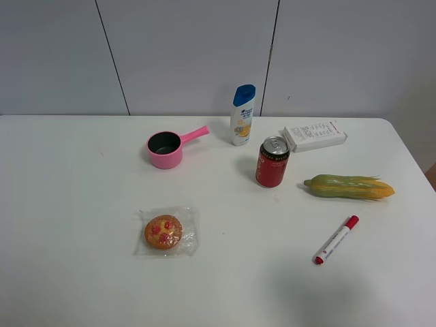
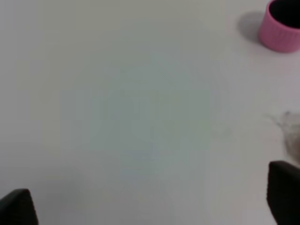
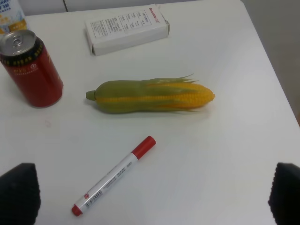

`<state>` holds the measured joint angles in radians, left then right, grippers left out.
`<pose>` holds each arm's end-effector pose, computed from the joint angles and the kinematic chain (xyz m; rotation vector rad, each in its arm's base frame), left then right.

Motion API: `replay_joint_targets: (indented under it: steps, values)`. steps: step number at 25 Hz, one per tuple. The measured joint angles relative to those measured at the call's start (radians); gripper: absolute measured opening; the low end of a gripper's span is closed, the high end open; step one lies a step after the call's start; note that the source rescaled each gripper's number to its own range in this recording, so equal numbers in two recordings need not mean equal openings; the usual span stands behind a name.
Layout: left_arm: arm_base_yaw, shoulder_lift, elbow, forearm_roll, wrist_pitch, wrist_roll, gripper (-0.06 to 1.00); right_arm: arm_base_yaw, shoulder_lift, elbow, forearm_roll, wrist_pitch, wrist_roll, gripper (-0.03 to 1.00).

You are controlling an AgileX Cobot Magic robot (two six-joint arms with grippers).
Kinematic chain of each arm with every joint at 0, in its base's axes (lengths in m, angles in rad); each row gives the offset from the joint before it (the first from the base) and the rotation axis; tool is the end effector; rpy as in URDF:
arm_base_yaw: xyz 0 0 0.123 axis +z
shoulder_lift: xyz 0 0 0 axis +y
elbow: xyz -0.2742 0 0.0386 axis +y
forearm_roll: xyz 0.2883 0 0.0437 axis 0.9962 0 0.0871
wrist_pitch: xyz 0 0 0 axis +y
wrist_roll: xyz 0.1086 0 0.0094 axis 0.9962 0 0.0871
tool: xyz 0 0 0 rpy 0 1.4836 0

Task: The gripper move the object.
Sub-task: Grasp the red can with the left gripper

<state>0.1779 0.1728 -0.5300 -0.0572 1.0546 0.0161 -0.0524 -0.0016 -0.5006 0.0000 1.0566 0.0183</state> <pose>0.0802 0.0089 0.2875 -0.1787 2.1724 0.0400 0.0546 -0.0029 0.2891 0.0720 2.0368 -0.0214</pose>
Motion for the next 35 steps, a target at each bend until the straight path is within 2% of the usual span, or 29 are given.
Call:
replay_joint_targets:
  steps: [6,10,13,18,26,30,35]
  values:
    - [0.0,0.357,-0.182,-0.003,0.002,0.155,1.0,0.0,0.0,0.0,0.0,0.0,0.0,1.0]
    - [-0.002,0.591,-0.377,-0.008,0.0,0.23,1.0,0.0,0.0,0.0,0.0,0.0,0.0,1.0]
    - [-0.043,0.736,-0.528,-0.011,-0.005,0.269,1.0,0.0,0.0,0.0,0.0,0.0,0.0,1.0]
    - [-0.225,0.957,-0.759,0.023,-0.005,0.316,1.0,0.0,0.0,0.0,0.0,0.0,0.0,1.0]
    - [-0.548,1.3,-1.05,0.057,-0.005,0.325,1.0,0.0,0.0,0.0,0.0,0.0,0.0,1.0]
    - [-0.667,1.459,-1.203,0.057,-0.005,0.349,1.0,0.0,0.0,0.0,0.0,0.0,0.0,1.0]
    - [-0.776,1.63,-1.387,0.057,-0.005,0.36,1.0,0.0,0.0,0.0,0.0,0.0,0.0,1.0]
